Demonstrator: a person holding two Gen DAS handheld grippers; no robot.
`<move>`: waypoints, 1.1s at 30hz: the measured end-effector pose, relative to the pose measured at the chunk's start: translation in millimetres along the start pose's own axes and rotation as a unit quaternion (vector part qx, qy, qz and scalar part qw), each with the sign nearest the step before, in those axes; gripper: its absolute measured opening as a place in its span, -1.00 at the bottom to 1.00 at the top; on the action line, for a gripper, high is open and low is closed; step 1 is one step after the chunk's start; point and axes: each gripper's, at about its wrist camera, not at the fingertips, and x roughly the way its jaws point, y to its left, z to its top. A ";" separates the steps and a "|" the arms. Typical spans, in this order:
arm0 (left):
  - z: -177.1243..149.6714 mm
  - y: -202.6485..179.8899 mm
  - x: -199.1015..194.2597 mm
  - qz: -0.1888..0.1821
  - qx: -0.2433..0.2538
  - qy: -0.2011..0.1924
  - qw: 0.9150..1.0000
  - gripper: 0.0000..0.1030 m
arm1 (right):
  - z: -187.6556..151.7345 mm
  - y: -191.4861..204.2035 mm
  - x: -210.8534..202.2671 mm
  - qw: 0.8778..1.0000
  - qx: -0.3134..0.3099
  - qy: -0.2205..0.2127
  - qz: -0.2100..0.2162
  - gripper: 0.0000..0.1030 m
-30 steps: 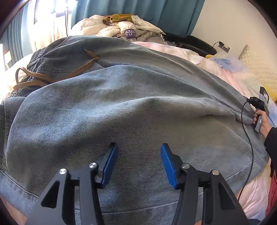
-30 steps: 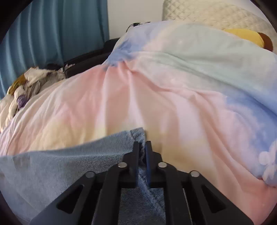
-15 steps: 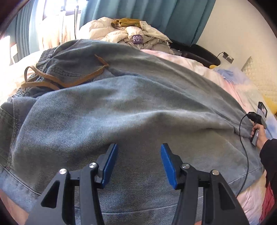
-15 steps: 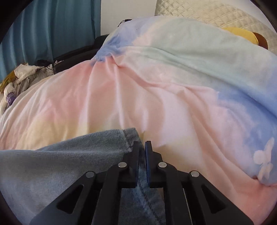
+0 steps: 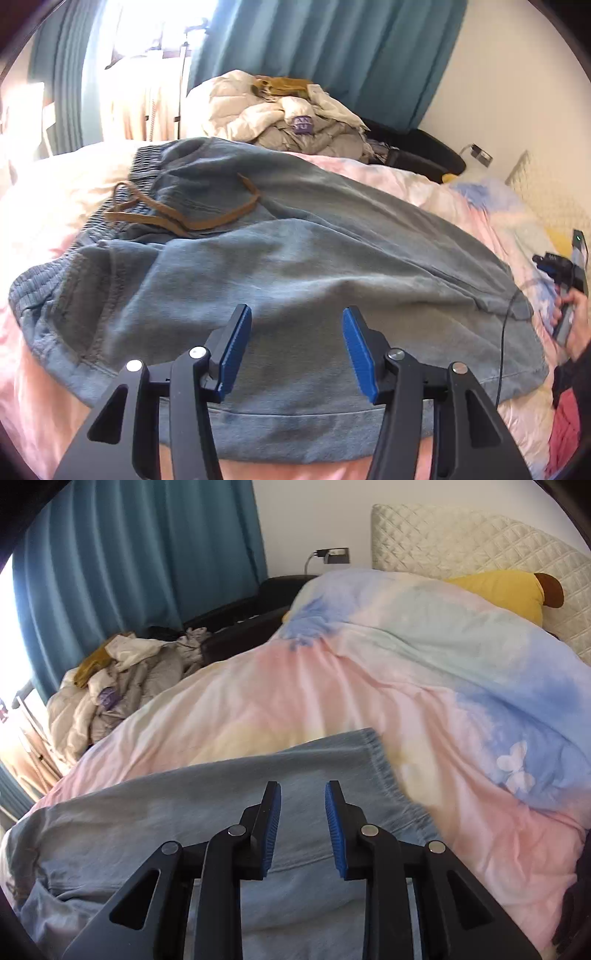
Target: Fold clothes
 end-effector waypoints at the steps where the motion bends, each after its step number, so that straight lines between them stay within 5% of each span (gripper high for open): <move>1: 3.7 7.2 -4.4 0.014 0.000 -0.002 1.000 0.02 | -10.0 16.6 -11.4 1.000 -0.008 0.001 0.014 -0.52; 6: 25.4 58.3 -18.2 0.067 -0.023 0.001 0.997 0.02 | -64.0 108.2 -48.9 0.994 -0.055 0.020 0.089 -0.52; 11: 41.7 118.1 -23.1 0.081 -0.058 0.000 0.995 0.02 | -100.0 209.0 -50.1 0.980 -0.105 0.075 0.154 -0.52; 21: 55.5 195.3 13.2 0.035 -0.074 0.016 0.997 0.02 | -136.0 446.4 -21.4 0.915 -0.227 0.199 0.266 -0.40; 24: 51.4 206.8 22.3 0.063 -0.069 0.028 0.995 0.02 | -139.5 513.4 -12.1 0.901 -0.244 0.217 0.285 -0.35; 27: 45.5 221.6 21.3 0.048 -0.084 0.027 0.995 0.02 | -141.3 578.5 -3.5 0.885 -0.261 0.227 0.311 -0.12; 33: 33.6 234.9 38.1 0.043 -0.082 0.047 0.995 0.02 | -170.0 689.5 17.0 0.865 -0.333 0.235 0.293 -0.08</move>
